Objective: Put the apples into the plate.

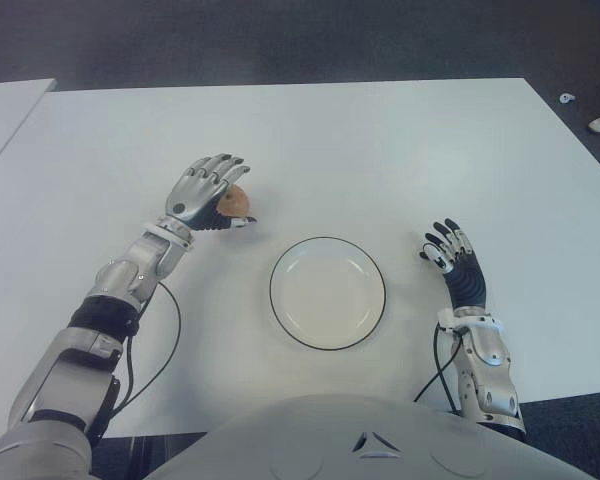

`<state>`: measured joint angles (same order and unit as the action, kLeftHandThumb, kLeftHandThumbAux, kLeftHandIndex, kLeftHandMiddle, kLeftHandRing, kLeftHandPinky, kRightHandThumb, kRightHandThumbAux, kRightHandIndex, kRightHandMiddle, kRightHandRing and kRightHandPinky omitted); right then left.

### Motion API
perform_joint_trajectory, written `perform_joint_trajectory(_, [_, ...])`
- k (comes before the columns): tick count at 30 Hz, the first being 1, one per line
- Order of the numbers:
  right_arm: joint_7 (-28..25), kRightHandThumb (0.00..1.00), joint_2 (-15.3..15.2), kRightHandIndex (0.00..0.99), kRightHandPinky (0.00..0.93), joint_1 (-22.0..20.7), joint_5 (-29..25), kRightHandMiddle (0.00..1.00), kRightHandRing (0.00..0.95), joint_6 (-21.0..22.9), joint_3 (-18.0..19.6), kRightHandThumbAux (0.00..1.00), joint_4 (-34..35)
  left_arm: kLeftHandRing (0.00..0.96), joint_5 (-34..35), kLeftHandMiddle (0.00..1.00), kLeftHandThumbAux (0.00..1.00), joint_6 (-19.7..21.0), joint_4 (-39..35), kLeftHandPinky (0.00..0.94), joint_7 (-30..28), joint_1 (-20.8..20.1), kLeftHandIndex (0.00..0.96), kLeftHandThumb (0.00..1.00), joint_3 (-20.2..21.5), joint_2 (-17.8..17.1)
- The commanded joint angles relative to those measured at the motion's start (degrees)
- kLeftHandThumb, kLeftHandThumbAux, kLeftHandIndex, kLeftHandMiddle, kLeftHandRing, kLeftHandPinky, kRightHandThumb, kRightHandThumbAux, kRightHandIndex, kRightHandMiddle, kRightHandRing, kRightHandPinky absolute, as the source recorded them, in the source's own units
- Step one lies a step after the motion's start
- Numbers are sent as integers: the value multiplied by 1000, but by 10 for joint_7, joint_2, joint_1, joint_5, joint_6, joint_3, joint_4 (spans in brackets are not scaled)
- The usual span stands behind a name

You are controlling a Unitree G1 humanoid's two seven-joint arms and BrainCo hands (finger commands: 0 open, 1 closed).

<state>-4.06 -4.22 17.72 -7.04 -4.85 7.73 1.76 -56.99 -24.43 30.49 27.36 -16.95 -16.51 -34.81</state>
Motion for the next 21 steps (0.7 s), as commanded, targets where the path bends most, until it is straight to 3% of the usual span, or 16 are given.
perform_joint_trajectory(1, [-1, 323, 11, 53, 190, 35, -2, 136, 156, 29, -4, 587, -39, 113, 17, 118, 361, -1, 26, 150, -27, -12, 141, 331, -20, -3])
perform_joint_trajectory(21, [-9, 297, 2, 44, 184, 39, 2, 130, 159, 16, 0, 633, -46, 126, 63, 138, 350, 18, 76, 151, -67, -23, 151, 332, -56, 9])
